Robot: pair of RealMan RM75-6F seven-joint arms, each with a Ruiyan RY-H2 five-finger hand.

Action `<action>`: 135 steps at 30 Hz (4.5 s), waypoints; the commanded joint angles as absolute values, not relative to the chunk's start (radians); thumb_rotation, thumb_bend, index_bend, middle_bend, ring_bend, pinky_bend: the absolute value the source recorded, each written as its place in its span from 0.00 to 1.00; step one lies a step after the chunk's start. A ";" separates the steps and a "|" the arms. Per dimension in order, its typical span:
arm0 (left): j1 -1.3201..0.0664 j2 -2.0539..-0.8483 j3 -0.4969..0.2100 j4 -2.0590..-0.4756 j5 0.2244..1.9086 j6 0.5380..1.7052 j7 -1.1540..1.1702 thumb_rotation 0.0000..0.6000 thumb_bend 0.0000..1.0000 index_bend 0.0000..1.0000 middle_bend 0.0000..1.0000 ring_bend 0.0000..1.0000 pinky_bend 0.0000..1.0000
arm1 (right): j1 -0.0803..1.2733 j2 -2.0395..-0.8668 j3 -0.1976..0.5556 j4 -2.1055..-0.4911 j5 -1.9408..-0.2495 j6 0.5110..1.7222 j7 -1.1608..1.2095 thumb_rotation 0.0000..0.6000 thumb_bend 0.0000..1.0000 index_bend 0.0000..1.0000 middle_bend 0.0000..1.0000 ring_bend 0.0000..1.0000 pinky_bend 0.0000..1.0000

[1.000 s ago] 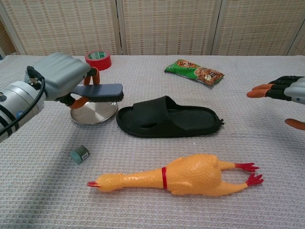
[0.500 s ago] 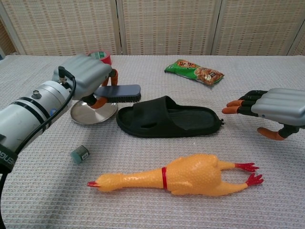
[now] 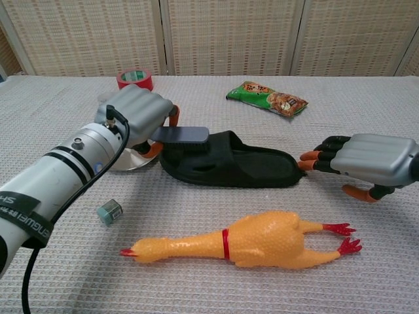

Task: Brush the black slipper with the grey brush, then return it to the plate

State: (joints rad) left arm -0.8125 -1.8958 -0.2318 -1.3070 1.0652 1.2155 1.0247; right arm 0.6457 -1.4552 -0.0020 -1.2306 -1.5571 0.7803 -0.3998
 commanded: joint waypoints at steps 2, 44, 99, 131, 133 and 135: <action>-0.821 -1.918 -0.230 -1.276 1.070 1.216 1.019 1.00 0.71 0.77 0.88 0.87 1.00 | 0.650 -1.460 -0.003 -1.230 -1.547 0.781 -0.410 1.00 0.55 0.04 0.00 0.00 0.00; -0.815 -1.940 -0.216 -1.137 1.182 1.197 0.820 1.00 0.70 0.77 0.89 0.87 1.00 | 0.672 -1.454 -0.036 -1.238 -1.504 0.802 -0.417 1.00 0.55 0.04 0.00 0.00 0.00; -0.802 -1.894 -0.226 -1.165 1.212 1.180 0.802 1.00 0.69 0.77 0.89 0.87 1.00 | 0.697 -1.473 -0.059 -1.205 -1.597 0.878 -0.199 1.00 0.55 0.00 0.00 0.00 0.00; -0.670 -1.828 -0.170 -0.901 1.172 1.105 0.546 1.00 0.66 0.77 0.87 0.86 1.00 | 0.478 -1.111 -0.022 -1.538 -1.601 1.281 -0.243 1.00 0.55 0.00 0.00 0.00 0.00; -0.672 -1.844 -0.168 -0.889 1.185 1.114 0.541 1.00 0.66 0.77 0.87 0.86 1.00 | 0.471 -1.101 -0.016 -1.558 -1.586 1.276 -0.261 1.00 0.55 0.00 0.00 0.00 0.00; -0.672 -1.856 -0.163 -0.885 1.196 1.119 0.541 1.00 0.66 0.77 0.86 0.86 1.00 | 0.467 -1.100 -0.013 -1.565 -1.577 1.268 -0.267 1.00 0.55 0.00 0.00 0.00 0.00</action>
